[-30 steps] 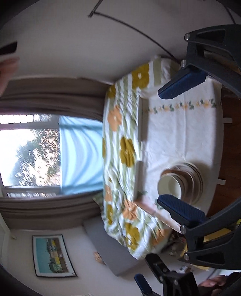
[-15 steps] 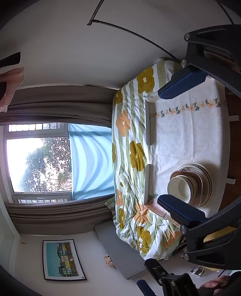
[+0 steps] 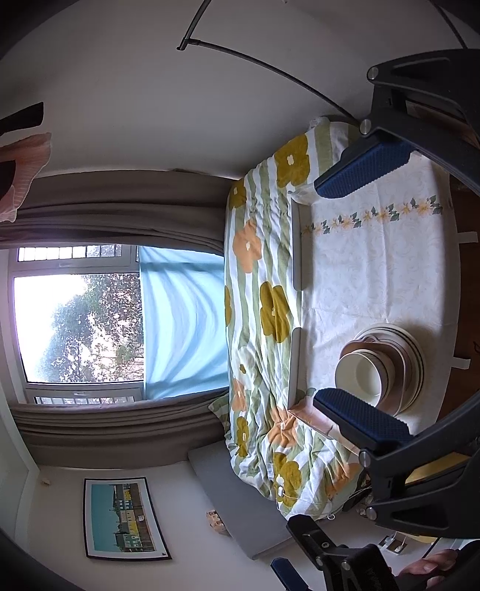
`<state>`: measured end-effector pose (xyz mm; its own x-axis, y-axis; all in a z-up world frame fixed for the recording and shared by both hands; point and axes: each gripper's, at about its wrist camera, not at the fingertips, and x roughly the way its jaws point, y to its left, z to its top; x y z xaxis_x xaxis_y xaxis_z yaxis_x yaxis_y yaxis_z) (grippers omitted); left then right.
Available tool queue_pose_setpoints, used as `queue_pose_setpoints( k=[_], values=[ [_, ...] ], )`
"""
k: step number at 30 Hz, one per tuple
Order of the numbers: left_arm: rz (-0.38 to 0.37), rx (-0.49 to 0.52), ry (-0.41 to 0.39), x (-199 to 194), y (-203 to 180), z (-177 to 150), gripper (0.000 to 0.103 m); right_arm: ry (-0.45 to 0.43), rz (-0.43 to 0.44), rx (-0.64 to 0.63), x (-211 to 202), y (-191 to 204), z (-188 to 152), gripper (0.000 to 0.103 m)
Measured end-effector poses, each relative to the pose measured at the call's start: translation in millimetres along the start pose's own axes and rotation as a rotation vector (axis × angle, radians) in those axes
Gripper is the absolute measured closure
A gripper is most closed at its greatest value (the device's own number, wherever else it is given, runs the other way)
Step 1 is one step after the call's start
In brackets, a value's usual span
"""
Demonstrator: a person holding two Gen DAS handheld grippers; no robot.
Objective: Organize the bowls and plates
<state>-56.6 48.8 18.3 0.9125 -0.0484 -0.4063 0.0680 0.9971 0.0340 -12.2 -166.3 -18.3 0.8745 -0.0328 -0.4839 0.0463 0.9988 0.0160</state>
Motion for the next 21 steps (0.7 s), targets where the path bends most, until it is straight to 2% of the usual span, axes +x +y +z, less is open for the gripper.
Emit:
queue_pose_setpoints(
  k=[21],
  values=[
    [0.006,-0.007,-0.003,-3.6,-3.8,-1.1,0.000,0.002,-0.002,-0.002,1.3,-3.9,0.1,0.001]
  ],
)
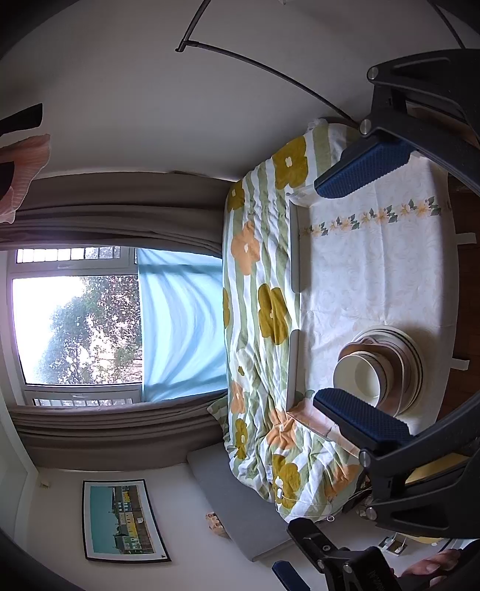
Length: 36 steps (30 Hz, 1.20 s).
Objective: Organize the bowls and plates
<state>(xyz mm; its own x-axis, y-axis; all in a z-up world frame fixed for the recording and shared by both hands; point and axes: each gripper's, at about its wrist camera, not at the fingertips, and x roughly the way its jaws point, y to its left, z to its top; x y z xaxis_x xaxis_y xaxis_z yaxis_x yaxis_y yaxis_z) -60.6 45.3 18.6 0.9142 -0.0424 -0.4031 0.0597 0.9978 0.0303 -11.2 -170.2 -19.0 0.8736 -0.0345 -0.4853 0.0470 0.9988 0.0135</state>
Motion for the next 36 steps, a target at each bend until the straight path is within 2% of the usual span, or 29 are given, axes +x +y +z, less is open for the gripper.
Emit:
queue_pose_setpoints(
  k=[36],
  values=[
    [0.040,0.001,-0.019,-2.8,16.0,-8.6,0.000,0.018,0.001,0.009,5.0,-3.9,-5.5,0.001]
  ],
)
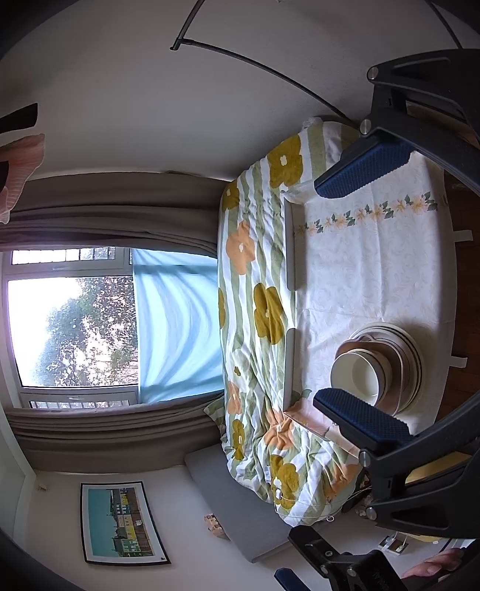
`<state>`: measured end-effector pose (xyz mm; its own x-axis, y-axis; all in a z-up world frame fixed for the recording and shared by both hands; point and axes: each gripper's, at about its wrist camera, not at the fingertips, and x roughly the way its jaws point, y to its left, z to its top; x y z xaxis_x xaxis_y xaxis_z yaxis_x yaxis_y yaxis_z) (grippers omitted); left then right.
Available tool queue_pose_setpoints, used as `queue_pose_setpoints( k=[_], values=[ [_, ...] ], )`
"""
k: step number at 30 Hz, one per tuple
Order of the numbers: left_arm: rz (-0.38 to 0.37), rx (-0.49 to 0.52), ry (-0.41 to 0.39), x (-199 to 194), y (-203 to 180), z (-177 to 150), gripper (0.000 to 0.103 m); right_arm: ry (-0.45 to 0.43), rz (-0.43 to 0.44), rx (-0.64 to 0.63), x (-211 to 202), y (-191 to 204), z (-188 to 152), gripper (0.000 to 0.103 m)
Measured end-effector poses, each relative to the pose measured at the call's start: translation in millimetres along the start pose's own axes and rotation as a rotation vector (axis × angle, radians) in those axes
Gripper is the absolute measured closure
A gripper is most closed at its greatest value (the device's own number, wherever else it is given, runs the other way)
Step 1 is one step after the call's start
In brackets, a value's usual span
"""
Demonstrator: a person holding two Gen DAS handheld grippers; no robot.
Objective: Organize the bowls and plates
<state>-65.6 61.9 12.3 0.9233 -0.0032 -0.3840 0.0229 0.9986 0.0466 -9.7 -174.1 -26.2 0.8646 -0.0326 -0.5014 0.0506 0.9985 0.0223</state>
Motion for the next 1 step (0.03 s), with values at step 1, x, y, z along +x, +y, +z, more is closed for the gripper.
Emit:
queue_pose_setpoints(
  k=[1],
  values=[
    [-0.004,0.003,0.004,3.6,0.0,1.7,0.000,0.006,0.000,0.003,1.6,-0.6,-1.1,0.001]
  ],
)
